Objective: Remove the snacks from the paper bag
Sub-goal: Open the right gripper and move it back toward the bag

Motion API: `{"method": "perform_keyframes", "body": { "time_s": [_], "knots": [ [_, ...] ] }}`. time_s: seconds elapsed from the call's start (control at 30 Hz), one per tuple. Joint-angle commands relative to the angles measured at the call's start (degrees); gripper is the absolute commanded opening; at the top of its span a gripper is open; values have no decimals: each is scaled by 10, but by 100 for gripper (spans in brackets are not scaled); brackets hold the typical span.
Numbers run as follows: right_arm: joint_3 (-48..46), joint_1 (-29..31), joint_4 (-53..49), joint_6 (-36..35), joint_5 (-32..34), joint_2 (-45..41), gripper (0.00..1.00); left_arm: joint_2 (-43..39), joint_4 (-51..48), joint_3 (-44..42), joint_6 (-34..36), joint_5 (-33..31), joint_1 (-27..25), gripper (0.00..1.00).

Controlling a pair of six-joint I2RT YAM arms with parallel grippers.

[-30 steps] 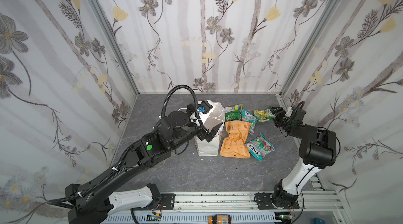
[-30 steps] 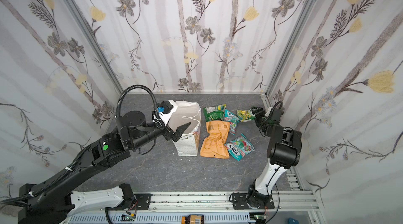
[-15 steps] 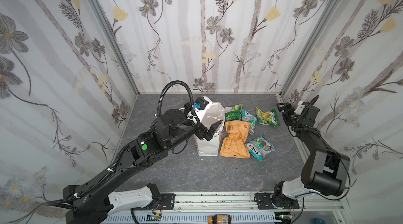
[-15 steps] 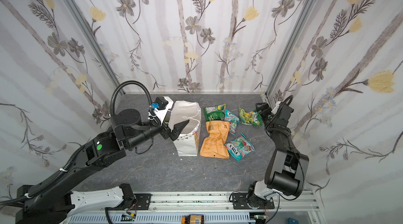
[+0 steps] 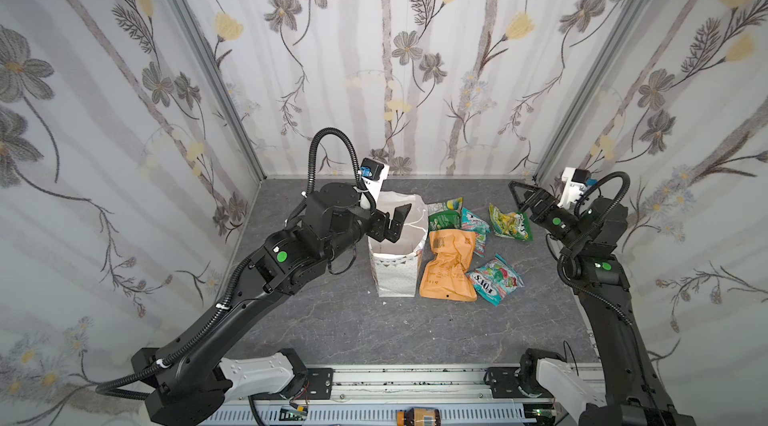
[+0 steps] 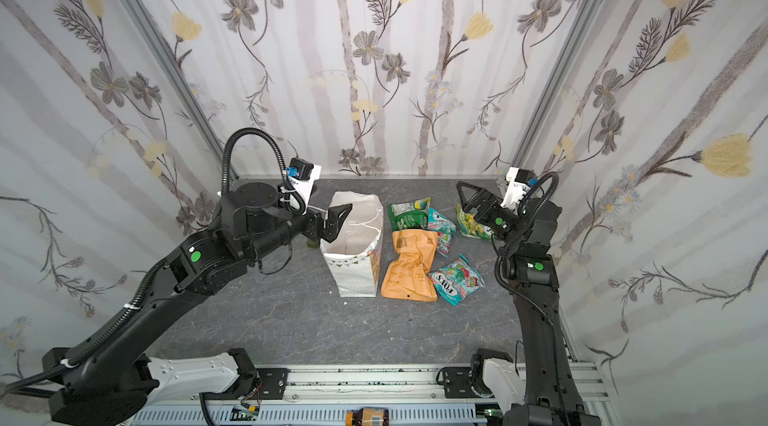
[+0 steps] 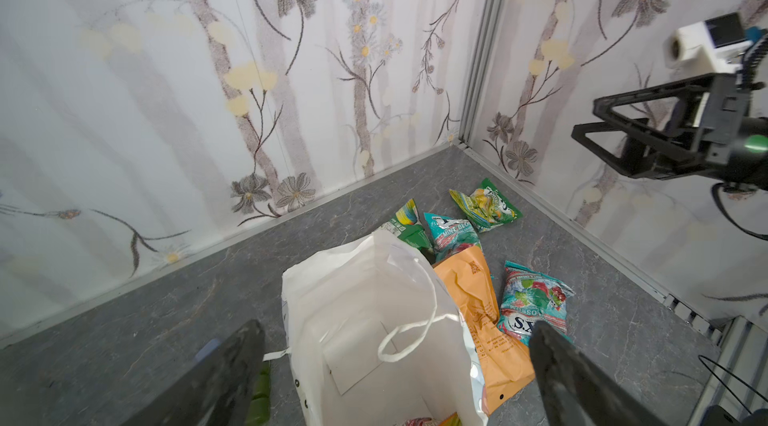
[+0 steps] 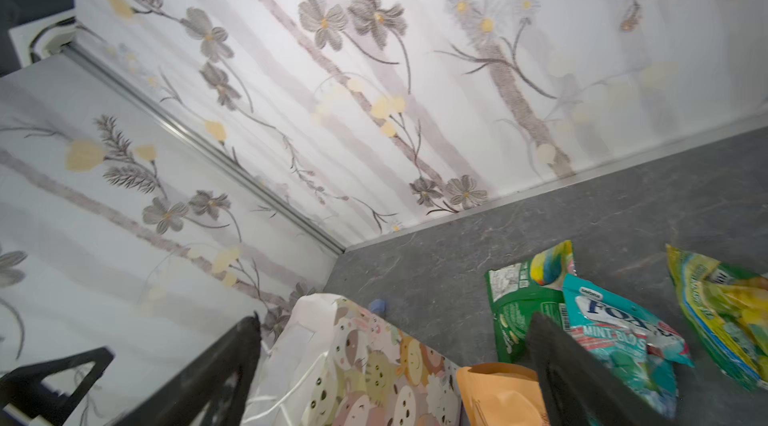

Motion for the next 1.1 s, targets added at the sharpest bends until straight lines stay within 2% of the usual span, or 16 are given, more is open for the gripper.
{"method": "perform_keyframes", "body": {
  "time_s": [0.0,0.13,0.23,0.4,0.57,0.67,0.87,1.07],
  "knots": [
    [16,53,-33,-40,-12,-14,100,17,-33,18,-33,29,28,100],
    [70,137,-106,-93,-3,0,100,36,-70,36,-44,28,58,100],
    [121,209,-168,-134,37,23,100,69,-91,49,-58,40,86,95],
    [204,320,-245,-181,136,79,100,103,-123,71,-80,79,125,86],
    [276,401,-313,-221,246,151,100,148,-163,103,-99,106,147,82],
    [303,432,-326,-230,277,194,100,173,-190,127,-123,108,156,81],
    [365,469,-360,-263,292,294,98,189,-193,125,-140,124,173,80],
    [392,486,-382,-282,285,359,88,188,-200,115,-144,121,182,80]
  ]
}}
